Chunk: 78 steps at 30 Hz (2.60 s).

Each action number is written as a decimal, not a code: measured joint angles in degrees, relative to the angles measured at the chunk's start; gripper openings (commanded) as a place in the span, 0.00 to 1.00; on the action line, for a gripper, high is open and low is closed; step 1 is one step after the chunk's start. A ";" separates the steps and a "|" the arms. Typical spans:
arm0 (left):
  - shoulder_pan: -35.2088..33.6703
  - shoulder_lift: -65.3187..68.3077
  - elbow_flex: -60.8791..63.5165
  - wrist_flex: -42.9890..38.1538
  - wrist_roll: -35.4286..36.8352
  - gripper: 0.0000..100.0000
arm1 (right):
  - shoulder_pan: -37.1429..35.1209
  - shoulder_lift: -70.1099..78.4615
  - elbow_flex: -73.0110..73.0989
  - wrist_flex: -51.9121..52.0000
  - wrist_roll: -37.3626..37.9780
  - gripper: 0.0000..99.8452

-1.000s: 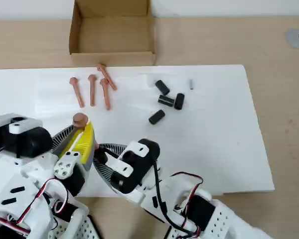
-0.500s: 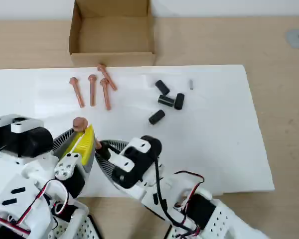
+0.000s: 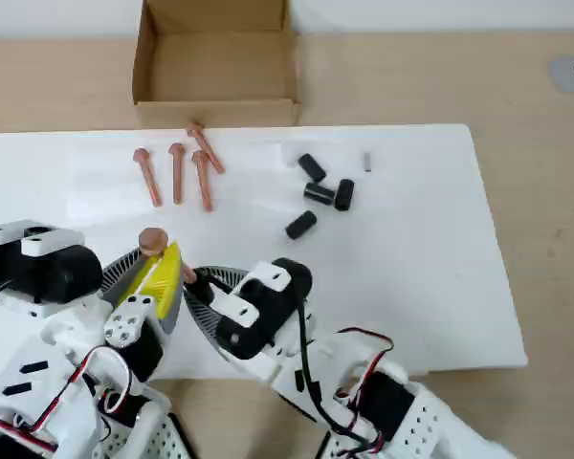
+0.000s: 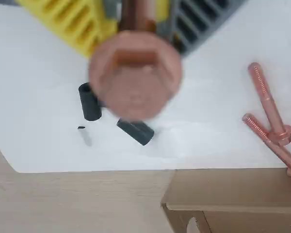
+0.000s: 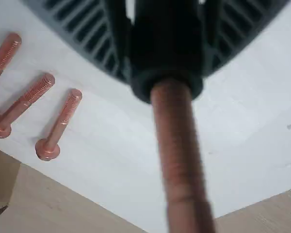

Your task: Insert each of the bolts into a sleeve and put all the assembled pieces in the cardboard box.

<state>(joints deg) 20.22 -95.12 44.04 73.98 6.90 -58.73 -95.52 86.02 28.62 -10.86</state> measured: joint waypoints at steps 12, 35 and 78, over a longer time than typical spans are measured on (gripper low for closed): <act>1.05 0.00 0.70 -0.26 0.00 0.01 | 0.00 0.00 0.00 0.00 0.00 0.01; 1.58 0.00 2.99 -1.85 -3.43 0.19 | 0.26 0.00 -0.09 0.00 -0.35 0.01; -34.11 33.49 -12.92 -0.09 -13.36 0.26 | 29.54 60.66 -52.13 4.40 -6.33 0.01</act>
<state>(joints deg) -13.89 -61.63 31.12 73.89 -6.46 -29.19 -34.86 33.89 33.01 -17.19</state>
